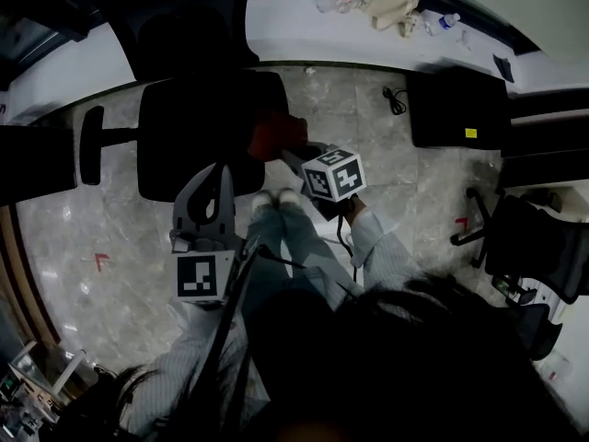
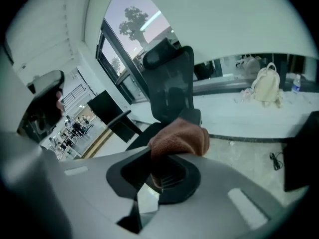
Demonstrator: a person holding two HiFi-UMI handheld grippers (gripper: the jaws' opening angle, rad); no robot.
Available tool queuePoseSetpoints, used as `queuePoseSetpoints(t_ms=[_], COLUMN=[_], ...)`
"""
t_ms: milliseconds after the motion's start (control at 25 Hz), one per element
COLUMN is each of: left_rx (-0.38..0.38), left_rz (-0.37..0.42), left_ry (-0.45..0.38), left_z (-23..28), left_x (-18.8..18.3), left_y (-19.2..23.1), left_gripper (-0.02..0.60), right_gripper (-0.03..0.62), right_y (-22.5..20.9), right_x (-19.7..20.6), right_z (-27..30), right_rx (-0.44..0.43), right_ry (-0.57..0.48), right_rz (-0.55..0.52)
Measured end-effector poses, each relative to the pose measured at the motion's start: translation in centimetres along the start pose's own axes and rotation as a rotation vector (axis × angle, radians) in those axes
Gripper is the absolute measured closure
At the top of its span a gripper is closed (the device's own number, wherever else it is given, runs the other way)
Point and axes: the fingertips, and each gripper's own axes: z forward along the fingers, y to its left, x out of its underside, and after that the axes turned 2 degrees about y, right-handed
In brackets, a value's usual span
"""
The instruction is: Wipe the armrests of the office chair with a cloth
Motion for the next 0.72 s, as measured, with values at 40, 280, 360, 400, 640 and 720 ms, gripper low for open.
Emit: queuePoseSetpoints(t_ms=[40,280,360,400,640,720], left_rx=[-0.002,-0.006,0.004,0.007,-0.005,-0.012], left_rz=[0.009,0.025,0.036,0.044,0.077,0.071], left_ry=[-0.017,-0.176,-0.218,-0.237,-0.304,-0.299], left_z=[-0.2,-2.6,-3.2,-3.4,-4.7,-4.9], left_x=[-0.9,-9.2,-12.0,-13.2,-16.7,-16.4], left_y=[0.0,-0.5,-1.2,-1.5,-3.0,-3.2], left_gripper=[0.578,0.578,0.578,0.578,0.578,0.578], right_gripper=[0.569,0.569,0.569,0.569,0.569,0.571], right_y=[1.0,9.4,11.9,12.9,16.7,16.9], right_x=[-1.5,-11.7,-14.3,-15.4,-18.0,-17.9], right_z=[-1.7,-14.5,-18.3,-19.9,-24.8,-25.1], right_rx=[0.003,0.033,0.050,0.063,0.107,0.102], right_ry=[-0.057,-0.425,-0.539,-0.587,-0.745,-0.754], right_rz=[-0.033,-0.275,-0.330,-0.360,-0.456,-0.457])
